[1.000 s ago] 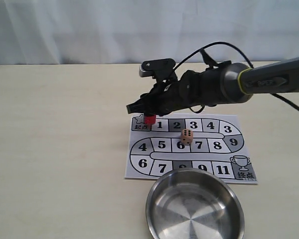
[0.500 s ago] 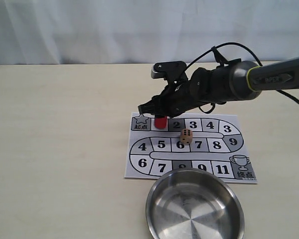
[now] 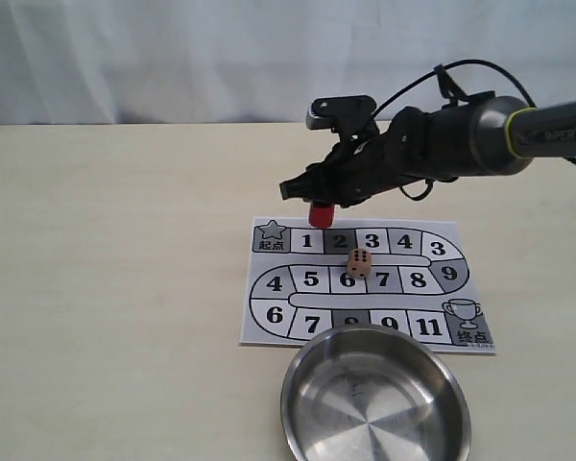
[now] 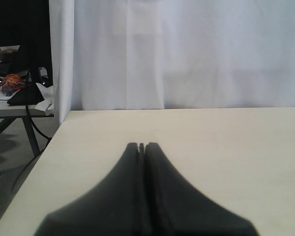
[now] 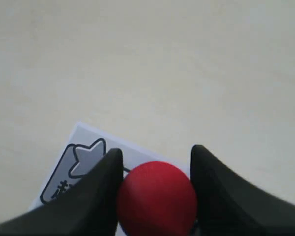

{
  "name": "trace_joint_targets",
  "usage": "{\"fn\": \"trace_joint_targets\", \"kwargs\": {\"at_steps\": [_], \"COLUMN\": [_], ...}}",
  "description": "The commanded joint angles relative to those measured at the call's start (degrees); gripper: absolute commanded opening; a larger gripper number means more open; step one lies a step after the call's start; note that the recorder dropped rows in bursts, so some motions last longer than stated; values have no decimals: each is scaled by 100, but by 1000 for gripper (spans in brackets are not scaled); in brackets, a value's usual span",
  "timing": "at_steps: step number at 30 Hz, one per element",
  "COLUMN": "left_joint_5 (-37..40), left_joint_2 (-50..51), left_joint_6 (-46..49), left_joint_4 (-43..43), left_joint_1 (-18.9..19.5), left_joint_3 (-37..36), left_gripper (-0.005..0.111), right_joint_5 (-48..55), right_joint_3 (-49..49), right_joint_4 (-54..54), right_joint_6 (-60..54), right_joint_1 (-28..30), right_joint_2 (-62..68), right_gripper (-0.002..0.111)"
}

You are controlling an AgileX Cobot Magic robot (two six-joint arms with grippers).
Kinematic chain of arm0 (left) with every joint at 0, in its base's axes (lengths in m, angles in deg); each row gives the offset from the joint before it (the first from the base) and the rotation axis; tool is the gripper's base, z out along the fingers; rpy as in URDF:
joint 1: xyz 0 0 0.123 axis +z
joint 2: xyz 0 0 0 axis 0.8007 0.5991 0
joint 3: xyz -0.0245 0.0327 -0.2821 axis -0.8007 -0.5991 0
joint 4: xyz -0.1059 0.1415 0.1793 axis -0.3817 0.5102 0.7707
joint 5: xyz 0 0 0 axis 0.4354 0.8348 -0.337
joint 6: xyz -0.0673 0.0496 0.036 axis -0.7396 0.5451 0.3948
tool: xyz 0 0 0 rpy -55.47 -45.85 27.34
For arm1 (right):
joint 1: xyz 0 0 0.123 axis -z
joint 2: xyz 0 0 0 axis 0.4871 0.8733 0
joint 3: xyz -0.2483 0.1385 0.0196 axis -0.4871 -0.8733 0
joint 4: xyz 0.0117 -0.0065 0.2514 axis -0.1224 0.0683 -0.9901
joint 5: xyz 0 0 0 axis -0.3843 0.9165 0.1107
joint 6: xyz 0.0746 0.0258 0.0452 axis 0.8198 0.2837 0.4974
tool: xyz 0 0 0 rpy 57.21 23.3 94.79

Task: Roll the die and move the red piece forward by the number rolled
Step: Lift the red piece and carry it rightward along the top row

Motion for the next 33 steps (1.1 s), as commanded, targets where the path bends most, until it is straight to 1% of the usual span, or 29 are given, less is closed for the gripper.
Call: {"fn": "trace_joint_targets", "kwargs": {"at_steps": [1, 10, 12, 23, 25, 33], "left_joint_5": [-66, -66, -66, -77, -77, -77], "left_joint_2": [-6, -6, -6, -6, -6, -6], "left_joint_6": [-12, -12, -12, -12, -12, -12], "left_joint_4": [-11, -11, -11, -11, -11, -11], "left_joint_1": [-1, -1, -1, -1, -1, -1], "left_joint_3": [30, 30, 30, 30, 30, 30], "left_gripper": [0, 0, 0, 0, 0, 0], "right_joint_5": [71, 241, 301, 386, 377, 695], "right_joint_3": [-11, -11, -11, -11, -11, -11], "right_joint_4": [16, 28, 179, 379, 536, 553], "right_joint_6": [-45, -45, -45, -45, -45, -21], "right_joint_1": [185, 202, 202, 237, 301, 694], "right_joint_2": [-130, 229, 315, 189, 75, -290], "right_gripper": [4, 4, 4, 4, 4, 4]}}
